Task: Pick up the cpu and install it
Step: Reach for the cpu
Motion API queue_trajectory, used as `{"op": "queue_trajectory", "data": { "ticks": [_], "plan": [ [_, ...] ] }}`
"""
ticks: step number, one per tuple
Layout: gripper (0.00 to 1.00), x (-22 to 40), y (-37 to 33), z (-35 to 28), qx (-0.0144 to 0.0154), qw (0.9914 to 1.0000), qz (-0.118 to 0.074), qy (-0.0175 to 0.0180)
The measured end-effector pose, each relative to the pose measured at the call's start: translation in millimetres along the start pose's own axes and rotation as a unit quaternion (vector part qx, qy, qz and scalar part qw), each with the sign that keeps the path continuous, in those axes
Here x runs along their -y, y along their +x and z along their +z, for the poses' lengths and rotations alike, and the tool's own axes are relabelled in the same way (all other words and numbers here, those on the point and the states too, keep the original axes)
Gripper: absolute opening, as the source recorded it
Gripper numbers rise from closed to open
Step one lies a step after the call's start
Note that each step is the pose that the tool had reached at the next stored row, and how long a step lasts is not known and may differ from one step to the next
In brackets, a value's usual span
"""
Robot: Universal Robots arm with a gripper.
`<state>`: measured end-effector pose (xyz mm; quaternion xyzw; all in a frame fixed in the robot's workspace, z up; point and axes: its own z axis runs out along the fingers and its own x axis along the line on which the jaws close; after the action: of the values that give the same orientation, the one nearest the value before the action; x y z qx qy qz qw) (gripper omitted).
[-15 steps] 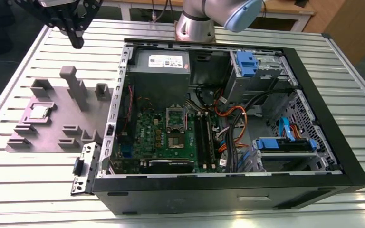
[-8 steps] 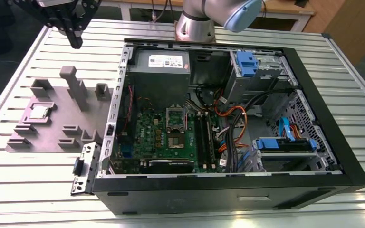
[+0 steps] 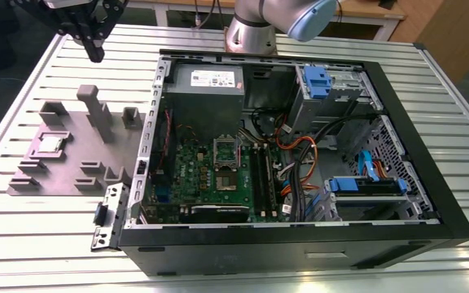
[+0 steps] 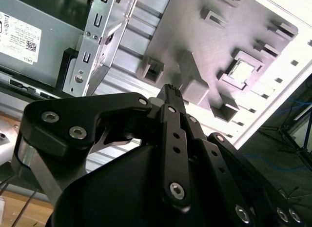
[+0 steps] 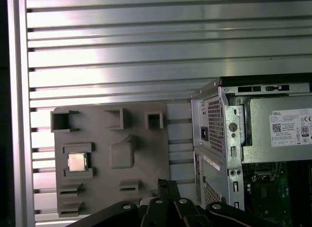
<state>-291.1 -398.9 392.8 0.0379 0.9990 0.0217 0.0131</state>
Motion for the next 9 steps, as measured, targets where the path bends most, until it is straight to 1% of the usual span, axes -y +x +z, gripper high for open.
{"op": "queue_trajectory", "data": {
  "ticks": [9],
  "plan": [
    [0.11,0.2,2.9,-0.1,0.0,1.0,0.0,0.0]
  ]
}}
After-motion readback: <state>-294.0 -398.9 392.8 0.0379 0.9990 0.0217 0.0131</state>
